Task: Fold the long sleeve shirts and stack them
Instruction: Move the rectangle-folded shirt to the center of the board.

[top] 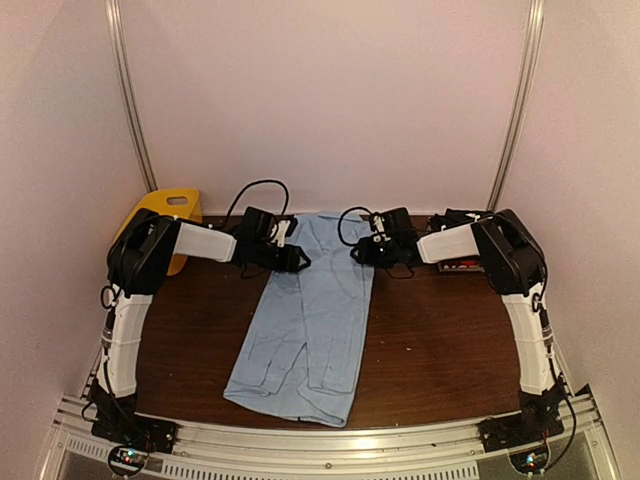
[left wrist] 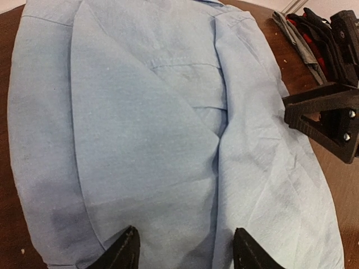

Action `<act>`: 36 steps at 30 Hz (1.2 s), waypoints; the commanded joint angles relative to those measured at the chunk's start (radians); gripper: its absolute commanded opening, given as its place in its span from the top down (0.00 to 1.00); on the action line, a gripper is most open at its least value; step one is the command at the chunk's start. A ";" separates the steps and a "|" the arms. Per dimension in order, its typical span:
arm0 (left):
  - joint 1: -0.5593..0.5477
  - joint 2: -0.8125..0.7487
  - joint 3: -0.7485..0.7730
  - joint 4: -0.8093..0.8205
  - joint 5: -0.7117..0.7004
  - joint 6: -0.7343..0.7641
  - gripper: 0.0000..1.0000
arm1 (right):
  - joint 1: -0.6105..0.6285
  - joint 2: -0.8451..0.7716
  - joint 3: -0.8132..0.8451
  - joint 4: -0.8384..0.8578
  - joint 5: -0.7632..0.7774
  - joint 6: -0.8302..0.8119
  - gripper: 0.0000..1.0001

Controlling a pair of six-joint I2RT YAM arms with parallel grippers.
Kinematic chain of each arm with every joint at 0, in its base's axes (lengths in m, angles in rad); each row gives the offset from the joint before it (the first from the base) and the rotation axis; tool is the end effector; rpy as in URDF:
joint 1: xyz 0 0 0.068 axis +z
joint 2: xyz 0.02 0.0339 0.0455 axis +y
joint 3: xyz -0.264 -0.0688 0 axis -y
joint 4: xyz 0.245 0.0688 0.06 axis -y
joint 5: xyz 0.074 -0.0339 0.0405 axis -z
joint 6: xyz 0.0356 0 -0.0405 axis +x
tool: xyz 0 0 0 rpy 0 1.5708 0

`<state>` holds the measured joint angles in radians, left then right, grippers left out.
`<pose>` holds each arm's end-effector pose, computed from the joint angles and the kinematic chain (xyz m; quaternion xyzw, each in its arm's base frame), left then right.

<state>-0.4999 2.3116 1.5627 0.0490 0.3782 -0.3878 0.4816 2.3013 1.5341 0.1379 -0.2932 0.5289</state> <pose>0.4328 -0.2514 0.1165 0.1291 0.8847 -0.3318 0.3010 0.4397 0.2414 0.1197 -0.0454 0.8830 0.3311 0.3296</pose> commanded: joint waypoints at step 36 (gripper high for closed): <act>-0.075 -0.903 -0.881 0.153 -0.255 0.011 0.23 | -0.079 -0.272 0.003 -0.263 0.116 -0.426 0.05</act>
<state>-0.5777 1.5303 0.7490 0.1066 0.2142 -0.3725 0.3752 2.2753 1.7519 -0.2577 -0.2977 0.1684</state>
